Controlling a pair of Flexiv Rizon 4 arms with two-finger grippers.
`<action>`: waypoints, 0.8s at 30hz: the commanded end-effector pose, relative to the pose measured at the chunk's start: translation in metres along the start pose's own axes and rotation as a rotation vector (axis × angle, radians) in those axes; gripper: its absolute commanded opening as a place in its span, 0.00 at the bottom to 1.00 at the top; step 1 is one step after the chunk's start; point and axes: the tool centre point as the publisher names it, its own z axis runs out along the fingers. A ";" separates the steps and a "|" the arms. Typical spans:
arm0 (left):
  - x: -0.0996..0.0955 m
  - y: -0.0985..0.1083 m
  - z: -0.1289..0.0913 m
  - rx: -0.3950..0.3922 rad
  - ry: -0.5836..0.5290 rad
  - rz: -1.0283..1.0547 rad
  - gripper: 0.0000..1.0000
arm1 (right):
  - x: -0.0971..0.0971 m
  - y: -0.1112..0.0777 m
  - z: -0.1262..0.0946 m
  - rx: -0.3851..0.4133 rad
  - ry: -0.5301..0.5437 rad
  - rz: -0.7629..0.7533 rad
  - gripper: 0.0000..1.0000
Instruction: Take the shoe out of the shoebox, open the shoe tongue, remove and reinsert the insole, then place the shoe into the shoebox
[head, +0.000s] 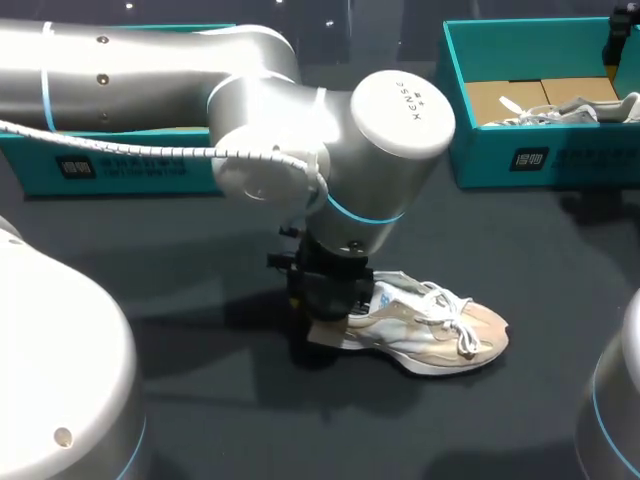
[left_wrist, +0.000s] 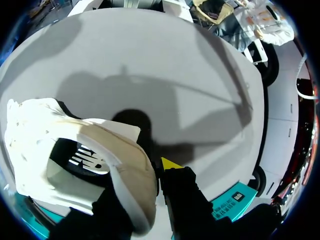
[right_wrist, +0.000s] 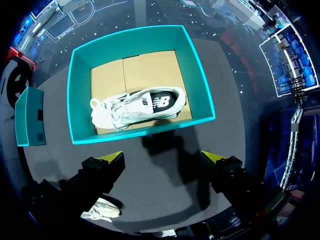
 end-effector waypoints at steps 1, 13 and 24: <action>-0.003 0.004 0.006 0.012 -0.023 -0.006 0.00 | 0.000 0.000 0.000 0.001 -0.001 -0.001 1.00; -0.011 0.005 0.023 0.019 -0.034 -0.014 0.00 | 0.000 0.000 0.000 0.001 -0.001 -0.001 1.00; -0.014 0.001 0.035 -0.005 -0.009 0.018 0.15 | 0.000 0.000 0.000 0.001 -0.001 -0.001 1.00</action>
